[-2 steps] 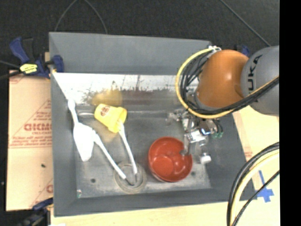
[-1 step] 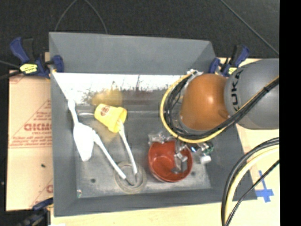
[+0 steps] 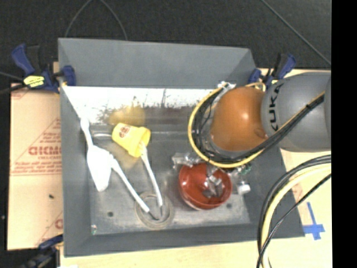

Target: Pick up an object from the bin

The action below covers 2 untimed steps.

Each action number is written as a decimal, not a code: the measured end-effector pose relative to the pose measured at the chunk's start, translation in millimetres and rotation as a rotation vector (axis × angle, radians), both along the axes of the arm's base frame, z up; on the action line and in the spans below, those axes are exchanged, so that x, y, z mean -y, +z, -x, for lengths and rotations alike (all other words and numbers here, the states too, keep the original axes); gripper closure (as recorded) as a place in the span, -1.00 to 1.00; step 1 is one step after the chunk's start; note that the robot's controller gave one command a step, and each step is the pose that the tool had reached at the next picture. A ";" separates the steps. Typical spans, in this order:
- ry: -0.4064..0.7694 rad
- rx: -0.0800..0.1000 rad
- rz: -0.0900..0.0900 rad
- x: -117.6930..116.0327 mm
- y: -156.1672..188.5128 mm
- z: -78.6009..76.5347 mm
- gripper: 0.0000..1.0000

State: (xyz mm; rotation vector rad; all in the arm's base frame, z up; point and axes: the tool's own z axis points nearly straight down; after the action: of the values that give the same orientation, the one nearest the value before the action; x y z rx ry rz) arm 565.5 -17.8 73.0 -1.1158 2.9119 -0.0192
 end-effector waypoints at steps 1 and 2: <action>0.303 -0.010 0.000 -32.0 2.7 14.0 1.00; 0.303 -0.010 0.000 -32.0 2.9 14.0 1.00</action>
Offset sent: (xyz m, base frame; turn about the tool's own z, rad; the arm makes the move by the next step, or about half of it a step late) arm 0.0000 0.0000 0.0000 0.0000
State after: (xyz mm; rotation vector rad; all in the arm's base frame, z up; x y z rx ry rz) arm 551.4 14.2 75.9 -1.5459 2.7170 -0.0082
